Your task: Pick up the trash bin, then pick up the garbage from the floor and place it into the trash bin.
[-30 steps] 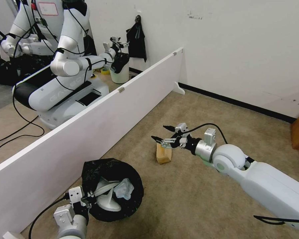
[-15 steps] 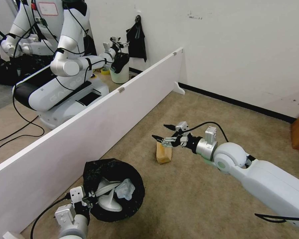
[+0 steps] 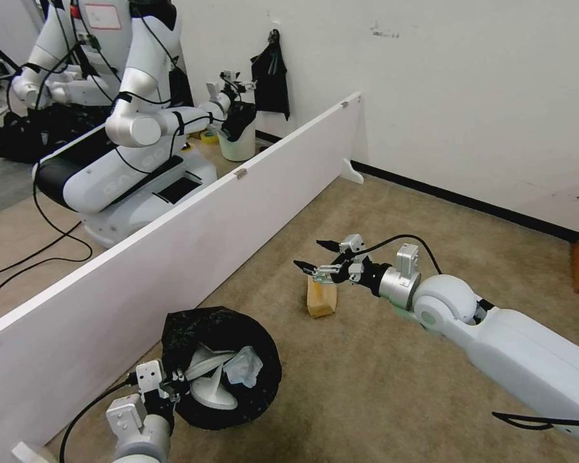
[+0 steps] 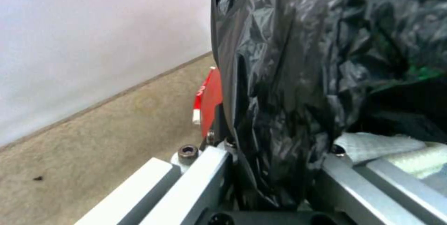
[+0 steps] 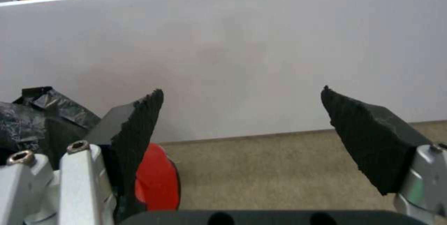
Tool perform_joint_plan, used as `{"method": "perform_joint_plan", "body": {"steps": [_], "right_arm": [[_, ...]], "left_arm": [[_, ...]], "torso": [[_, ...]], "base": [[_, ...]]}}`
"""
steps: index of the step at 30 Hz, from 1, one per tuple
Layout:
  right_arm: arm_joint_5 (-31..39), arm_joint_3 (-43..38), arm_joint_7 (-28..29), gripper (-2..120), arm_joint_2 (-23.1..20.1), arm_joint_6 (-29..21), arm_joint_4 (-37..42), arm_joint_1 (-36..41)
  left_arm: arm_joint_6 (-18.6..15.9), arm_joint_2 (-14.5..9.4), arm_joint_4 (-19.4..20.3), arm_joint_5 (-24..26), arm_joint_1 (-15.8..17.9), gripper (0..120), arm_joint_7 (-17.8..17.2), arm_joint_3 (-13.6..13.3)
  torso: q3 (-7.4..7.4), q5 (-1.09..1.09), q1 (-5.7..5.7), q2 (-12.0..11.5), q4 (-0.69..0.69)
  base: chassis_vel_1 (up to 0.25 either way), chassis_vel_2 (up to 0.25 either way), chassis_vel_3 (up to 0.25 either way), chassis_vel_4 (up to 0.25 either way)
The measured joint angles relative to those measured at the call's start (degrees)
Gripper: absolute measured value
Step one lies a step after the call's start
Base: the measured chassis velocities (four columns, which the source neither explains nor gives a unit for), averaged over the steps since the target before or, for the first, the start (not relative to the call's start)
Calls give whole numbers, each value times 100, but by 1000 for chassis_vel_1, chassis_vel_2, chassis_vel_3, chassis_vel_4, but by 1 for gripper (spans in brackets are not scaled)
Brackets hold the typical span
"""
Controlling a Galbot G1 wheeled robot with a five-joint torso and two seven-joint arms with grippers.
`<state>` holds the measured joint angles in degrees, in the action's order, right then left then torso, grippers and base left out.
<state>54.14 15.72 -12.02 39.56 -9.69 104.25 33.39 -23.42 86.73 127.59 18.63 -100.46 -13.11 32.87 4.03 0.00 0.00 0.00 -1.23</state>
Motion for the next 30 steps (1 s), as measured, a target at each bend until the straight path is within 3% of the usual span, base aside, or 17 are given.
{"method": "perform_joint_plan", "body": {"steps": [30], "right_arm": [[12, 45, -33, 88, 33, -8, -65, -34]], "left_arm": [[41, 22, -65, 19, 72, 0, -53, 7]], "torso": [[0, 0, 0, 0, -1]], "base": [[2, 1, 1, 1]]}}
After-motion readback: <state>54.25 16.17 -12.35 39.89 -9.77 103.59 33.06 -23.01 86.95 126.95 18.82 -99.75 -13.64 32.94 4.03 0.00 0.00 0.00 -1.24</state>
